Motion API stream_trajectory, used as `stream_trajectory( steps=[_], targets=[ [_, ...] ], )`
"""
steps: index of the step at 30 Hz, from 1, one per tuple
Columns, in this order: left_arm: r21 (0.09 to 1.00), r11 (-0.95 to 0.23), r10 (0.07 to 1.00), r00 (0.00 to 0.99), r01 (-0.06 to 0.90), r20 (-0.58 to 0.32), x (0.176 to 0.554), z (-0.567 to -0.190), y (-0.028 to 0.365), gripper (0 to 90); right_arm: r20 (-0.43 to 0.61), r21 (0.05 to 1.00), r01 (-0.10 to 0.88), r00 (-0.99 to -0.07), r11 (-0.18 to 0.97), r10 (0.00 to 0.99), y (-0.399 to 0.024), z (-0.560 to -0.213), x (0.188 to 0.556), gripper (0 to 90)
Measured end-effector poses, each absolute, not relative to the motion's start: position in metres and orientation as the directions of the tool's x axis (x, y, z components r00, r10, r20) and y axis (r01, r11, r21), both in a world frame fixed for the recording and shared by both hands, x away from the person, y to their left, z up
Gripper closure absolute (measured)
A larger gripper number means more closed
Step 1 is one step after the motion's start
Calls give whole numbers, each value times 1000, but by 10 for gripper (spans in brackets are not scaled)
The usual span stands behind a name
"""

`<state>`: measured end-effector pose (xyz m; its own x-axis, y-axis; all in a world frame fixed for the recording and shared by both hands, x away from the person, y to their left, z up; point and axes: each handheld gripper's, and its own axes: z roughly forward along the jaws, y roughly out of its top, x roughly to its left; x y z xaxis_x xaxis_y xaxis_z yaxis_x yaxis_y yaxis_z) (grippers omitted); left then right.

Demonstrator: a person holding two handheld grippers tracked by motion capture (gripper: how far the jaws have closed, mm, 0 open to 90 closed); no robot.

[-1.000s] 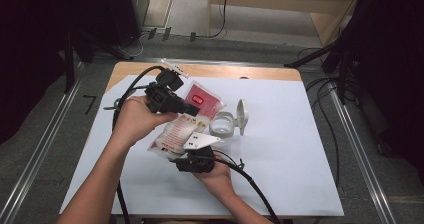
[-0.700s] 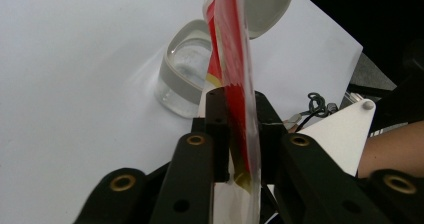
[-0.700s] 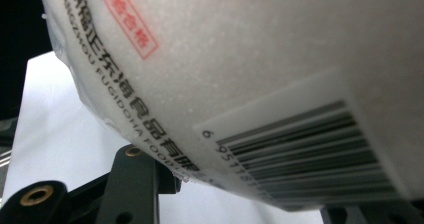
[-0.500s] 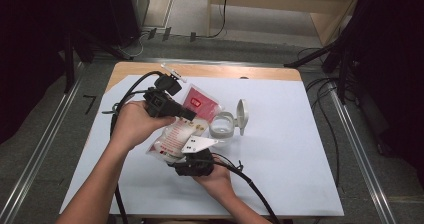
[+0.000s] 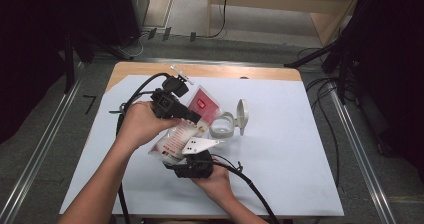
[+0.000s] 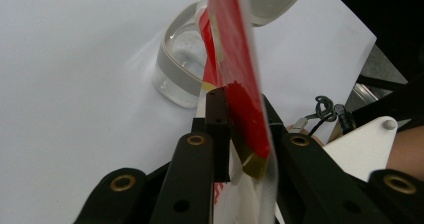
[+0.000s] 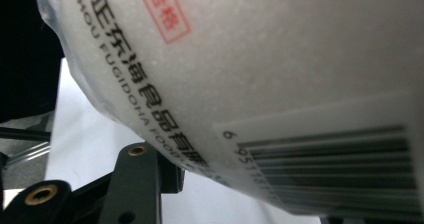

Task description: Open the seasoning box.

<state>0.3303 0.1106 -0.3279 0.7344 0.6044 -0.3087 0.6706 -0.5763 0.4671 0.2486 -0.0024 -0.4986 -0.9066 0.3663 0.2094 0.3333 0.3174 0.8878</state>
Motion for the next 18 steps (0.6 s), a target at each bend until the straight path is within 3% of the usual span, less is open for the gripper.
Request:
stream_trajectory(
  steps=[6,18],
  targets=[
    [472,-577,606,737,666,-300,332,-331,108,880,194,882,323,-912,343,360,-2,-498,246,529],
    [467,-565,616,725,680,-308,330,-331,105,877,175,886,306,-917,349,359,-3,-498,245,527]
  ],
)
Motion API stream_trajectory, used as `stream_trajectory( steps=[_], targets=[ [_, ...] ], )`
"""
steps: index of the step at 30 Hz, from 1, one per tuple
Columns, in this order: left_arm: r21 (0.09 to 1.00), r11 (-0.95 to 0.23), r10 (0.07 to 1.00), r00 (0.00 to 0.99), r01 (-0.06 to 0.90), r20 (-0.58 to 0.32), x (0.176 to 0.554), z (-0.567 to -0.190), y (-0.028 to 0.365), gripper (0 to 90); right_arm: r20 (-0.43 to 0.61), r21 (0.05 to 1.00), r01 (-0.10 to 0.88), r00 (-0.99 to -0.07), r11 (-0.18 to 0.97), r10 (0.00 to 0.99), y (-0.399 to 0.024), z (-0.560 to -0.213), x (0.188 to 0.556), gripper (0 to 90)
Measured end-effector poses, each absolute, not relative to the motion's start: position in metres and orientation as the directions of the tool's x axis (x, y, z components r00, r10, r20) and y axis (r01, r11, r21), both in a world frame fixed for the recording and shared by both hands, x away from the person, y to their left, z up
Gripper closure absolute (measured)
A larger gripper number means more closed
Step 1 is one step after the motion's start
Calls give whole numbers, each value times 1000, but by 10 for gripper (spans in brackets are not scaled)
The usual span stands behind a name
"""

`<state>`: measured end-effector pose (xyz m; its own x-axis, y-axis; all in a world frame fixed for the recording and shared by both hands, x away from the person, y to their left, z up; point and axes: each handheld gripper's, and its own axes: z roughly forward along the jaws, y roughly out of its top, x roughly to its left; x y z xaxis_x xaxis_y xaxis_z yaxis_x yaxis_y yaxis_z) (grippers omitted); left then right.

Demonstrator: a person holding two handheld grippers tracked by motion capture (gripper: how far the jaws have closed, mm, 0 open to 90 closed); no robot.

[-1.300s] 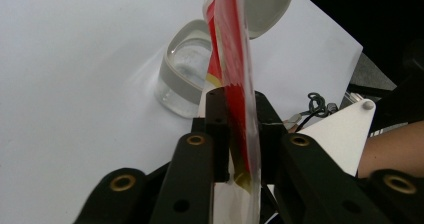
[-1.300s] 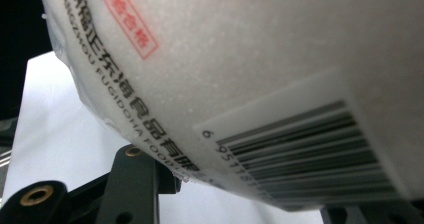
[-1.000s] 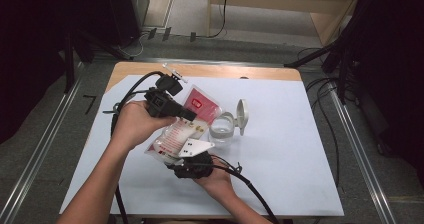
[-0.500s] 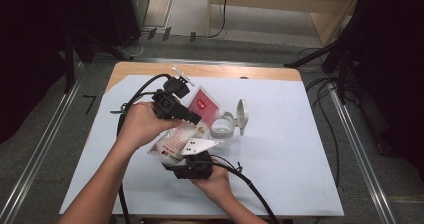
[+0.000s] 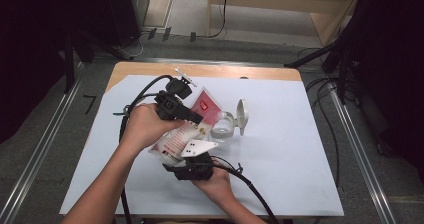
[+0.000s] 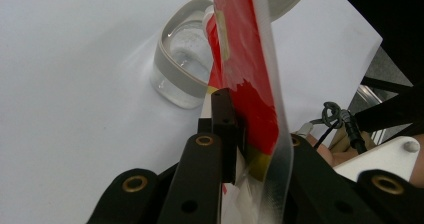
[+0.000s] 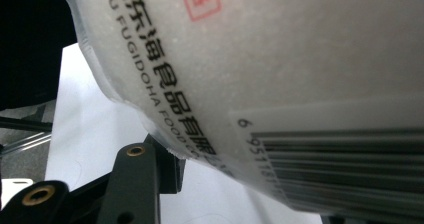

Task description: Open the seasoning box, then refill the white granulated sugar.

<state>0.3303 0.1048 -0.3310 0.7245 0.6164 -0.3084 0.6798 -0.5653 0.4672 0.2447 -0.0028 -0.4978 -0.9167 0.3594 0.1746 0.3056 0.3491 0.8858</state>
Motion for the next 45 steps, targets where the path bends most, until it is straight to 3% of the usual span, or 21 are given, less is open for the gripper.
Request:
stream_trajectory(
  steps=[20,31,45],
  targets=[
    [458,-576,609,729,677,-313,334,-330,99,865,190,887,320,-909,332,371,-1,-495,246,512],
    [461,-582,586,739,670,-333,333,-326,103,766,308,891,393,-890,225,338,-5,-490,245,550],
    [412,-596,623,721,689,-304,330,-318,105,876,307,888,388,-900,248,309,1,-485,242,519]
  ],
)
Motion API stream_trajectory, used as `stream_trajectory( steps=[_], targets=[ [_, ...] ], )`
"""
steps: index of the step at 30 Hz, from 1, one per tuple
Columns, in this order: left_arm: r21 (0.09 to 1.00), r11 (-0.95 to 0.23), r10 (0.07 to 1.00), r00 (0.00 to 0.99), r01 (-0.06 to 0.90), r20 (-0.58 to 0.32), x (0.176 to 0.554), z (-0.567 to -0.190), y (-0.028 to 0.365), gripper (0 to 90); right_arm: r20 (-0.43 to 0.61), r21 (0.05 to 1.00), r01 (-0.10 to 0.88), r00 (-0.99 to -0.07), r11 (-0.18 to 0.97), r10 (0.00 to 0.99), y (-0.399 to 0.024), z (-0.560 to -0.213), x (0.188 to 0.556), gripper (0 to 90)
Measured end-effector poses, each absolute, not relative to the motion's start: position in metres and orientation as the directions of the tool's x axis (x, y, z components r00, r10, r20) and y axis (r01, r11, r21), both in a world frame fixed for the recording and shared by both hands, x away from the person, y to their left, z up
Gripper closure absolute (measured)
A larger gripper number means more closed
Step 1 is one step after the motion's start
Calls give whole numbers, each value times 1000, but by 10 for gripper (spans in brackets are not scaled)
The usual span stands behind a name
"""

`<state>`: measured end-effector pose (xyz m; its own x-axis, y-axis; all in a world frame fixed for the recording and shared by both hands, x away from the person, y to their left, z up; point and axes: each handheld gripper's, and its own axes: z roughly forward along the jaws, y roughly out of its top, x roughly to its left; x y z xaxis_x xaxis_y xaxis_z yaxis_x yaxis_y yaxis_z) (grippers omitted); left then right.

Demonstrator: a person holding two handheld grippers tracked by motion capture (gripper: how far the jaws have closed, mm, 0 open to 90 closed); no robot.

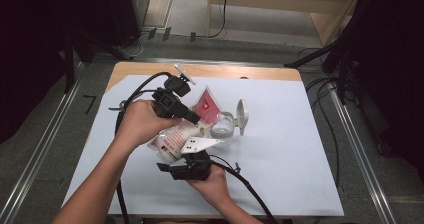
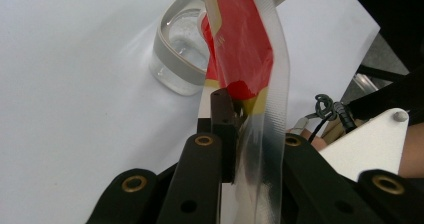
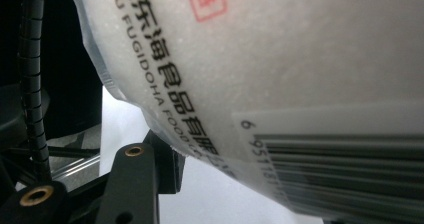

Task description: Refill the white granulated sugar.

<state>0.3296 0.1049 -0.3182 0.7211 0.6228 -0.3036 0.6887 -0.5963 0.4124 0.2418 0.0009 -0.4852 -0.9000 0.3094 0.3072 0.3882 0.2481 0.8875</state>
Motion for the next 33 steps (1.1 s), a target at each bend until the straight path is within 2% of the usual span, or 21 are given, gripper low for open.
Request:
stream_trajectory(
  steps=[9,16,21,28,33],
  targets=[
    [413,-593,629,718,691,-299,332,-317,101,868,321,881,407,-888,240,329,0,-482,244,532],
    [421,-574,632,707,702,-317,332,-319,104,798,362,876,434,-880,211,306,-5,-482,249,563],
    [413,-565,639,696,714,-329,332,-320,106,783,375,872,443,-878,207,299,-8,-483,251,588],
    [382,-579,650,691,720,-316,332,-317,102,847,383,871,448,-877,203,291,-8,-483,249,583],
    [363,-595,649,695,717,-309,333,-314,95,855,394,871,452,-877,195,274,-7,-477,246,543]
  ],
)
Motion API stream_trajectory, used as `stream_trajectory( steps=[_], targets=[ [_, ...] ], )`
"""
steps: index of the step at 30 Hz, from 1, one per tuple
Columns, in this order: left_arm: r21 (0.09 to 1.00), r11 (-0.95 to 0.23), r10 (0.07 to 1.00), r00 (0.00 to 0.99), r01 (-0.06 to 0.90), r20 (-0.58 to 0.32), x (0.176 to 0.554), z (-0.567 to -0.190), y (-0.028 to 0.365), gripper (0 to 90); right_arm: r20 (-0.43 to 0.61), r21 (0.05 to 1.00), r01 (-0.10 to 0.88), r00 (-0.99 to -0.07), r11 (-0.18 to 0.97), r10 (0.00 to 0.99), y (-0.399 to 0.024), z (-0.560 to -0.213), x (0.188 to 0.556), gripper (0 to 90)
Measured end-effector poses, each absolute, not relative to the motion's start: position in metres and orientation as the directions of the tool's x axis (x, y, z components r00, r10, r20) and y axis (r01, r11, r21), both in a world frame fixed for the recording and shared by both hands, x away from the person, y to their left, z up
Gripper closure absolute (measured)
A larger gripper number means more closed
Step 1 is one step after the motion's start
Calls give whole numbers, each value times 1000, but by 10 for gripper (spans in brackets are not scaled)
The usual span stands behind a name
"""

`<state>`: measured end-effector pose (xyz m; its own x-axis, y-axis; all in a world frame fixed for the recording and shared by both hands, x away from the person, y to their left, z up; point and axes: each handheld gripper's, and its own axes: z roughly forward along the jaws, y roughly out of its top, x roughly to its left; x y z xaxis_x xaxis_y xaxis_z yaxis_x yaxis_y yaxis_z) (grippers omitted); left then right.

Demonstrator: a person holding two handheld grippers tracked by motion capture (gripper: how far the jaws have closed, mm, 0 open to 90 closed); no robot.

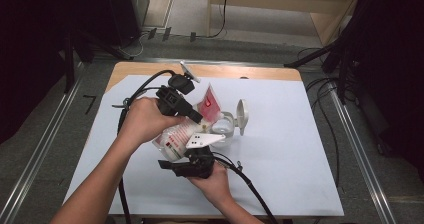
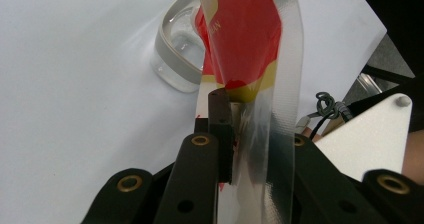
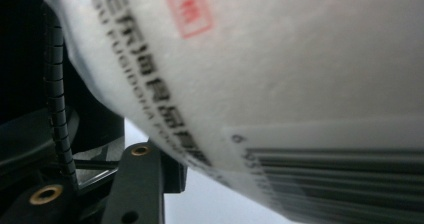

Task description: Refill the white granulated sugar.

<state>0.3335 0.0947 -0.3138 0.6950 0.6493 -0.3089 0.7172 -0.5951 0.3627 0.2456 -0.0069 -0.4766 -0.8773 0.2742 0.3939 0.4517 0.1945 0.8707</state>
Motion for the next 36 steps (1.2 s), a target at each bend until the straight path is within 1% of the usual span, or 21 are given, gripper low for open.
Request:
stream_trajectory(
  steps=[3,8,12,15,22,24,26,28,30,33,36],
  targets=[
    [364,-603,647,702,710,-298,333,-313,93,849,404,870,460,-872,179,276,-7,-476,244,547],
    [363,-586,641,689,724,-339,337,-314,93,823,431,864,479,-863,157,263,-8,-473,245,551],
    [351,-594,637,690,723,-344,339,-314,92,826,449,855,498,-851,144,272,-7,-471,244,551],
    [333,-584,643,672,740,-367,343,-314,92,824,458,852,505,-846,138,274,-6,-470,245,548],
    [315,-589,650,668,744,-362,346,-312,88,829,473,843,523,-831,126,292,-4,-466,245,546],
    [311,-591,651,668,744,-360,347,-312,88,832,473,843,524,-830,124,295,-3,-466,245,531],
    [310,-591,655,667,745,-354,347,-312,88,834,463,845,517,-835,136,298,-3,-466,245,495],
    [309,-592,656,668,744,-352,347,-312,88,835,454,846,512,-837,148,305,-2,-465,244,487],
    [309,-591,657,667,745,-352,347,-312,88,837,455,844,515,-836,150,308,-1,-464,245,502],
    [309,-596,653,671,741,-351,347,-312,88,836,453,841,520,-828,150,331,-1,-464,244,564],
    [310,-596,651,672,741,-353,346,-312,87,828,454,841,520,-827,146,332,-2,-464,244,576]
  ],
)
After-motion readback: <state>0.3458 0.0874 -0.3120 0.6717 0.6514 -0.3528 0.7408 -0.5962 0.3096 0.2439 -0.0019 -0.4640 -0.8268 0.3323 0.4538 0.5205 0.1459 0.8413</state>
